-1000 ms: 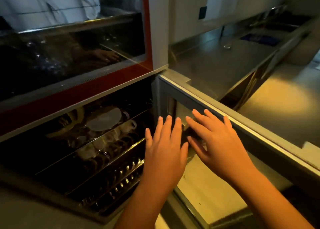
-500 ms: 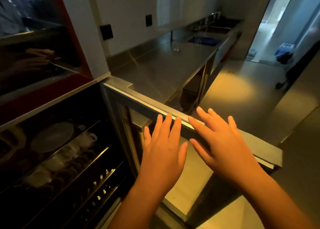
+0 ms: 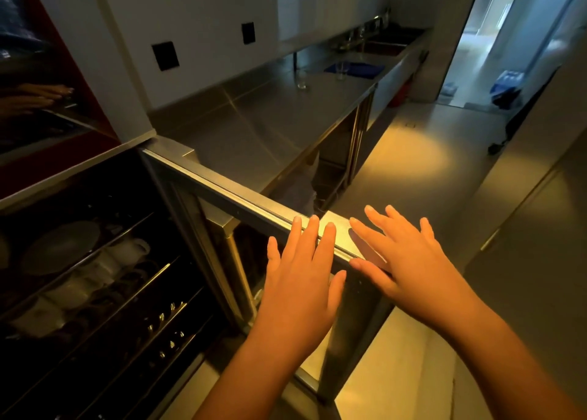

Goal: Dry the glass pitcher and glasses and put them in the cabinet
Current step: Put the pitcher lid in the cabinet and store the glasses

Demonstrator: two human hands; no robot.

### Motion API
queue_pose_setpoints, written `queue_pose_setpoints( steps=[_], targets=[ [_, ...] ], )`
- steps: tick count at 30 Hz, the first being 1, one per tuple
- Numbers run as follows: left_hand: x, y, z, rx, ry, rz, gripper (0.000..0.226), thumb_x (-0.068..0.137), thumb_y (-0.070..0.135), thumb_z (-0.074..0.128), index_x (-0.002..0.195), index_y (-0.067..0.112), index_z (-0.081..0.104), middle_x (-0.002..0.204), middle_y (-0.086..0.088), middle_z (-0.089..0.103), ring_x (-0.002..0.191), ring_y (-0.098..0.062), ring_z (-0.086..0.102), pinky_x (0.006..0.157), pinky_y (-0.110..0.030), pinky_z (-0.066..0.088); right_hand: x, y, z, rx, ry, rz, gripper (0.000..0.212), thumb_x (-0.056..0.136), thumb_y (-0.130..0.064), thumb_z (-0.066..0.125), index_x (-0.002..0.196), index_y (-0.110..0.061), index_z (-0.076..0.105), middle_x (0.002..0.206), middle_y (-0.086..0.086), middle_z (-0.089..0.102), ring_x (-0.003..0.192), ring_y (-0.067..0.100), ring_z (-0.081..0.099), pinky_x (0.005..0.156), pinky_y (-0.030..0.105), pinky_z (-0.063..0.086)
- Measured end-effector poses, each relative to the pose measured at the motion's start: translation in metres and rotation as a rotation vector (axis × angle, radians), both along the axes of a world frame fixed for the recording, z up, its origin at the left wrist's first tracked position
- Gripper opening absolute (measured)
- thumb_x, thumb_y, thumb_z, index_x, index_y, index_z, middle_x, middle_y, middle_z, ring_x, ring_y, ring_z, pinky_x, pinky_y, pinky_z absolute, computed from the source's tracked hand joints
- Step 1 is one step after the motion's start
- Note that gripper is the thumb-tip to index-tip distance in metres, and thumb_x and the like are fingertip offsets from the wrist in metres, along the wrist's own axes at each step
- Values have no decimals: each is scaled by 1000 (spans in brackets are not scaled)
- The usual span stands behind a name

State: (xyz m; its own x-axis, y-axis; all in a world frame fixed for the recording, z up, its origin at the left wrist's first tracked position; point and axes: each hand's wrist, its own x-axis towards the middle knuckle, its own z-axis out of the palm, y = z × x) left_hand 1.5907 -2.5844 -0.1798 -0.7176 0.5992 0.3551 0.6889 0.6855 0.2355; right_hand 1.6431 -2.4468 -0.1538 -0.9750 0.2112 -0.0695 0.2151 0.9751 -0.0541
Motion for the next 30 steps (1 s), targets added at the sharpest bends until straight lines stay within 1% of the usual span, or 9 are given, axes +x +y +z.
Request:
queue_pose_setpoints(
  steps=[3, 9, 11, 13, 15, 20, 22, 26, 30],
  targets=[
    [10, 4, -4, -94, -85, 34, 62, 96, 47, 28, 147, 30, -3, 156, 5, -10, 142, -17, -14, 98, -37, -16, 2, 4, -8, -94, -16, 27, 71, 77, -58, 5, 145, -39, 8, 156, -10, -1, 143, 16, -4, 112, 45, -3],
    [25, 3, -10, -97, -131, 114, 61, 97, 42, 31, 147, 26, 1, 156, 3, -5, 142, -19, -12, 99, -37, -16, 9, 6, -15, -213, 47, 76, 52, 94, -47, 24, 144, -36, 16, 155, -9, 4, 142, 14, 5, 114, 44, 1],
    [31, 1, -16, -85, -120, 140, 63, 95, 40, 39, 148, 23, 9, 156, -1, 5, 143, -23, -3, 101, -41, -11, 11, 5, -15, -208, 43, 87, 52, 94, -46, 25, 145, -36, 15, 155, -8, 5, 142, 13, 6, 114, 44, 1],
    [37, -3, -17, -98, -93, 145, 66, 82, 36, 65, 138, 14, 39, 145, -11, 38, 135, -33, 30, 98, -53, 9, 14, 2, -16, -187, 31, 101, 53, 95, -46, 25, 145, -35, 13, 155, -8, 4, 141, 14, 6, 114, 44, 2],
    [41, -8, -25, -128, 0, 174, 66, 67, 34, 78, 124, 10, 55, 126, -14, 58, 118, -35, 51, 88, -58, 24, 17, -1, -16, -168, 18, 112, 54, 95, -47, 26, 145, -34, 10, 155, -7, 1, 142, 15, 5, 114, 45, 2],
    [50, -27, -22, -80, 113, 245, 61, 73, 32, 71, 126, 8, 51, 127, -16, 56, 118, -37, 51, 87, -59, 24, 24, -15, -16, -142, 1, 127, 58, 94, -50, 27, 146, -33, 6, 156, -3, 0, 142, 18, 6, 114, 46, 5],
    [55, -35, -21, -72, 95, 279, 63, 73, 29, 74, 127, 7, 51, 128, -17, 55, 120, -38, 49, 88, -59, 21, 27, -25, -16, -160, 25, 125, 57, 94, -50, 28, 145, -32, 10, 155, -2, 4, 141, 19, 10, 114, 45, 10],
    [68, -52, -20, -58, 55, 320, 58, 77, 33, 54, 129, 8, 47, 131, -17, 53, 123, -37, 45, 89, -59, 19, 34, -46, -19, -197, 91, 119, 55, 94, -50, 30, 144, -30, 18, 155, 2, 13, 140, 21, 18, 111, 39, 23],
    [83, -66, -22, -53, 23, 353, 57, 80, 35, 49, 131, 9, 44, 134, -17, 50, 126, -36, 42, 91, -58, 18, 41, -66, -24, -204, 126, 154, 57, 93, -50, 31, 144, -27, 19, 154, 5, 14, 138, 24, 21, 107, 35, 31]
  ],
)
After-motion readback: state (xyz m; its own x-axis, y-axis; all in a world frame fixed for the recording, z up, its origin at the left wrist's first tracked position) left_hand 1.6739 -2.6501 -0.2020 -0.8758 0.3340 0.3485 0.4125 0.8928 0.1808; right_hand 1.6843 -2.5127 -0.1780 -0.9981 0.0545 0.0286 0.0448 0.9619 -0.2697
